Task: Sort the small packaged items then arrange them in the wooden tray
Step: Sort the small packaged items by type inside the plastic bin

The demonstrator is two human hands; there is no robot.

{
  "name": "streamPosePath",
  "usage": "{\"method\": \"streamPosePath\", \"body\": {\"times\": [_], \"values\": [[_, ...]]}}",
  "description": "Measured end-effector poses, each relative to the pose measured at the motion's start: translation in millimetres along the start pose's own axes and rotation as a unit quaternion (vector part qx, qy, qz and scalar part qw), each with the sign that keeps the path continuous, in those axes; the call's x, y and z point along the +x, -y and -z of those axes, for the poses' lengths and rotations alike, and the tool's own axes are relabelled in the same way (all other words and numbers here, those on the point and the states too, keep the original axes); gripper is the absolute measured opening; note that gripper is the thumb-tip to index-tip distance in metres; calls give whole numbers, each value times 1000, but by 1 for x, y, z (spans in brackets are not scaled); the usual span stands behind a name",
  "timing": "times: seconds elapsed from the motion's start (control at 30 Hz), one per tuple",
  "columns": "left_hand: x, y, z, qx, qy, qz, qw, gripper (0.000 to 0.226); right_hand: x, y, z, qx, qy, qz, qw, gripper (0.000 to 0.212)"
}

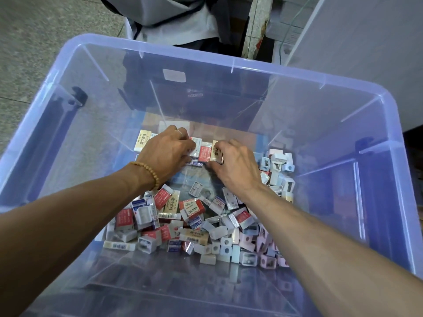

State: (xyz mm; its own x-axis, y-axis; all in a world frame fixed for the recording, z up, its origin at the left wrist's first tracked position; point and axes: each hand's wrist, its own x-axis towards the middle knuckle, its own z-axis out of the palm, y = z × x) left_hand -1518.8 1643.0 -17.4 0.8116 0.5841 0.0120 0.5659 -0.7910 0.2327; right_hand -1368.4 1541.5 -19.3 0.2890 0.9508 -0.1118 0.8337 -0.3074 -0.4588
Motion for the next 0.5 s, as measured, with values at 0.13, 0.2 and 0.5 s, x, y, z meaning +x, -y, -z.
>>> {"method": "streamPosePath", "body": {"times": [0.13, 0.2, 0.5], "values": [[5, 2, -4, 11, 2, 5, 1000, 16, 5, 3, 0, -45, -14, 0, 999, 28], [6, 2, -5, 21, 6, 7, 1000, 16, 7, 4, 0, -51, -20, -11, 998, 27], [-4, -23, 19, 41, 126, 24, 991, 32, 2, 0, 44, -103, 131, 14, 986, 25]]}}
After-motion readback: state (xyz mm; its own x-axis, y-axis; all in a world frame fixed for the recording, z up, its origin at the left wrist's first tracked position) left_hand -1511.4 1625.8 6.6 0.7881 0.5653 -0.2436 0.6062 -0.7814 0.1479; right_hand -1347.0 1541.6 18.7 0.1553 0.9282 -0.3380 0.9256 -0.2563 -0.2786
